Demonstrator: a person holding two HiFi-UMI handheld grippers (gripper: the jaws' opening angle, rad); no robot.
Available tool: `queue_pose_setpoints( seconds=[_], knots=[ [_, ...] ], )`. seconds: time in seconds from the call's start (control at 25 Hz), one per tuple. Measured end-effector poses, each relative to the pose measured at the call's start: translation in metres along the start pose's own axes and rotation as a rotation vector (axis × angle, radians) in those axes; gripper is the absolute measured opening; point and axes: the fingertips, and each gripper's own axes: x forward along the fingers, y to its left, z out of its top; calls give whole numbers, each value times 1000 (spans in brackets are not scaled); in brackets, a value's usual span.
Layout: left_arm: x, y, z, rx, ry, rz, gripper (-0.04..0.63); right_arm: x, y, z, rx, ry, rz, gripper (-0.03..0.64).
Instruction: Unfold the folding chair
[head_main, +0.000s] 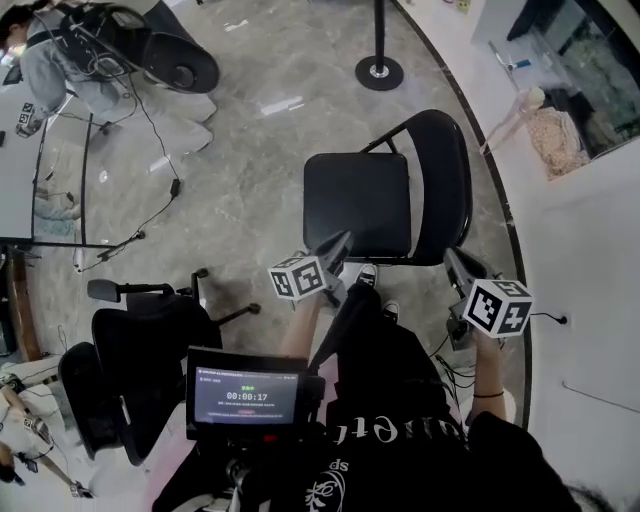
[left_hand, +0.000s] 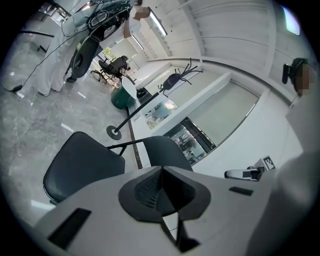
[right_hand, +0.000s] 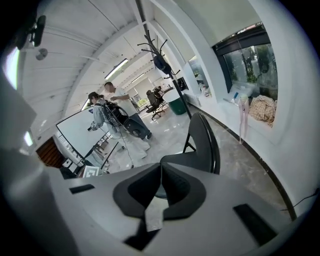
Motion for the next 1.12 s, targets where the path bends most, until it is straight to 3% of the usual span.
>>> queue_pose_setpoints(
  seconds=[0.2,0.56,0.84,1.12],
  knots=[
    [-31,-48,-28,24,10,-29,9,-5,24,-42,-2,35,65,21],
    [-82,-108,-11,163,10,-114,9,-24,87,-77,-50,43,120,21],
    [-114,-118,4,220,16,-199,8,-25,140,-85,-73,-15,91,21],
    [-184,-111,-5,366,146,-306,9,-13,221,-113,-55,-99,6,21]
  ],
)
